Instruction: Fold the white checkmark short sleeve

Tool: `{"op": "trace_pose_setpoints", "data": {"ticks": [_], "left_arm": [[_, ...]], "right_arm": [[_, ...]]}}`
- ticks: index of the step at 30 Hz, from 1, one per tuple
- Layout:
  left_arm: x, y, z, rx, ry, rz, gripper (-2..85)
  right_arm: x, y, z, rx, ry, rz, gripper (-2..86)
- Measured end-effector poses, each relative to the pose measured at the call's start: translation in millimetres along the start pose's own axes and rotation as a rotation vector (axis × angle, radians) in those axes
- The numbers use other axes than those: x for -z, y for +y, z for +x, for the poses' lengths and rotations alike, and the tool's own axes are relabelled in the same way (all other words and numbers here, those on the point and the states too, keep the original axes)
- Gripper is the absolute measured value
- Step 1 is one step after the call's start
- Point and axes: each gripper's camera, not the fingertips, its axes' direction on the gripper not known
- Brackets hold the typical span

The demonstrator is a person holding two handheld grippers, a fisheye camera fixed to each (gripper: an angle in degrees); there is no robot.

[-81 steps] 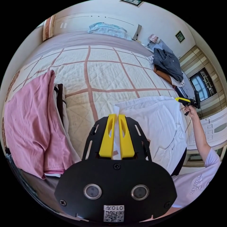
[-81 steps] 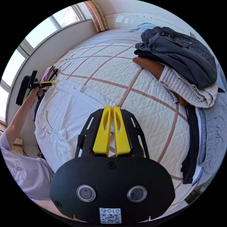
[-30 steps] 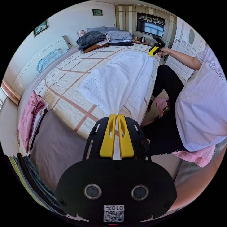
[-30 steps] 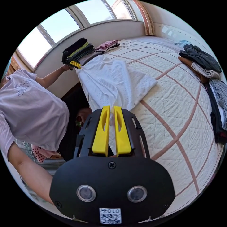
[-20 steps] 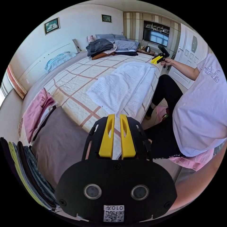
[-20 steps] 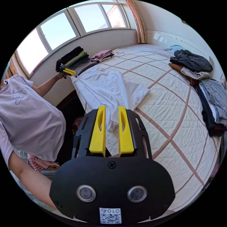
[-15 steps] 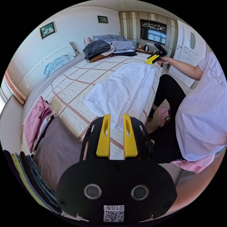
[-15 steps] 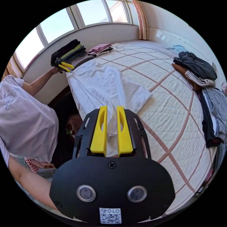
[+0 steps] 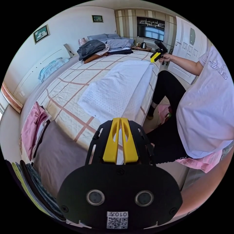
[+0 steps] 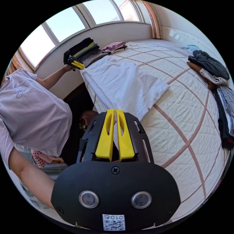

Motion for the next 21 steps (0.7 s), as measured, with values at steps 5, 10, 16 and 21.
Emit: {"op": "trace_pose_setpoints", "data": {"ticks": [5, 10, 16, 21], "left_arm": [[5, 15, -9, 0.070, 0.125, 0.023, 5.6], [39, 12, -96, 0.504, -0.159, 0.071, 7.4], [-12, -14, -194, 0.742, 0.069, 0.061, 7.9], [-31, -20, -211, 0.749, 0.183, 0.041, 6.0]], "right_arm": [[32, 11, 0, 0.039, -0.055, 0.205, 5.1], [57, -21, 46, -0.189, 0.277, 0.308, 7.2], [24, -73, 124, -0.421, 0.194, 0.135, 8.2], [4, -68, 143, -0.476, 0.083, 0.076, 7.4]]}}
